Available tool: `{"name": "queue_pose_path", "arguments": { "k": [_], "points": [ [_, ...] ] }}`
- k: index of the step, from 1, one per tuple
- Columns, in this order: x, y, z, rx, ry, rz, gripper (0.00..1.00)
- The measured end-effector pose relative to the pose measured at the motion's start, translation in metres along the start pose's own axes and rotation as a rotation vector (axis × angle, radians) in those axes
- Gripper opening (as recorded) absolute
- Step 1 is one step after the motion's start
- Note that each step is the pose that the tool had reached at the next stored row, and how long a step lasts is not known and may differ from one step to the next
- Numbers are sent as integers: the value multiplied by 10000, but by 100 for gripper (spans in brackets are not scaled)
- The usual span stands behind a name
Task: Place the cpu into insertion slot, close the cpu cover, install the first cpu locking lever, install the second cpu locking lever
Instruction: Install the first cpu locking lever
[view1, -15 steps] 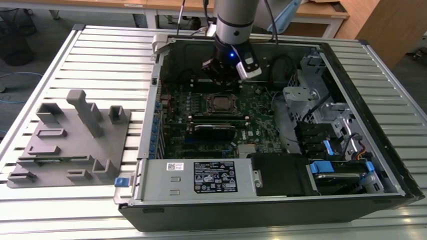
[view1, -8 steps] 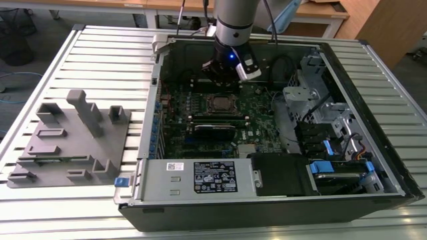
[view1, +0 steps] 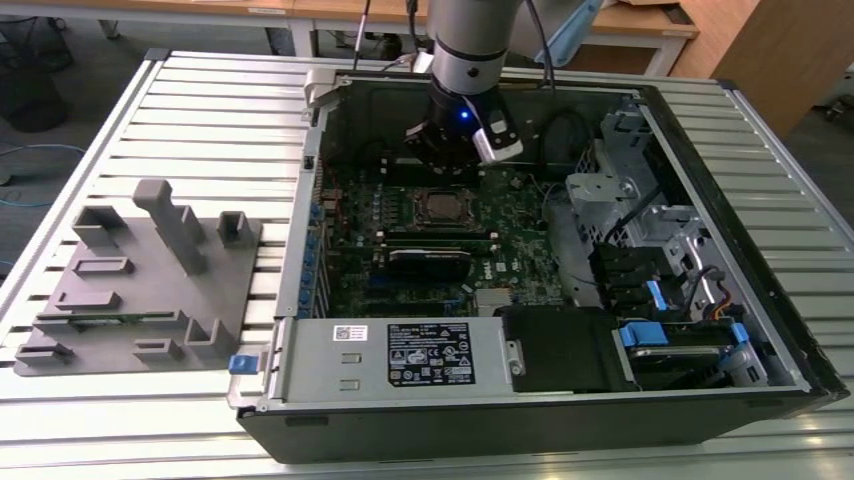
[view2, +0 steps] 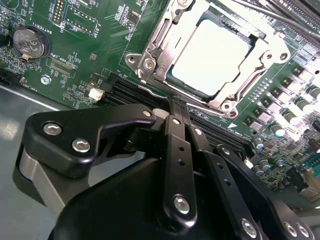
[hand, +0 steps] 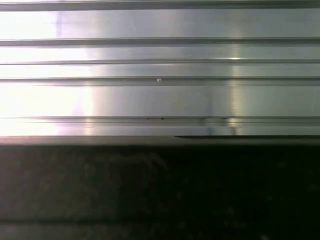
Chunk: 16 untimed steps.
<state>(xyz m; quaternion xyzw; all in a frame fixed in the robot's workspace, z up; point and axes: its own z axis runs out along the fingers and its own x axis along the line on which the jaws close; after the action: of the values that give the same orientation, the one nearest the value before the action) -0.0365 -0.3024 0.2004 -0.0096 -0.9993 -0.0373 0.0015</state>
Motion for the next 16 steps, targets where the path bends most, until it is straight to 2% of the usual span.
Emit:
{"name": "queue_pose_path", "arguments": {
  "k": [8,16],
  "points": [
    [-1,1,1,-1,-1,0,11],
    [-2,1,1,-2,-46,-3,11]
  ]
}}
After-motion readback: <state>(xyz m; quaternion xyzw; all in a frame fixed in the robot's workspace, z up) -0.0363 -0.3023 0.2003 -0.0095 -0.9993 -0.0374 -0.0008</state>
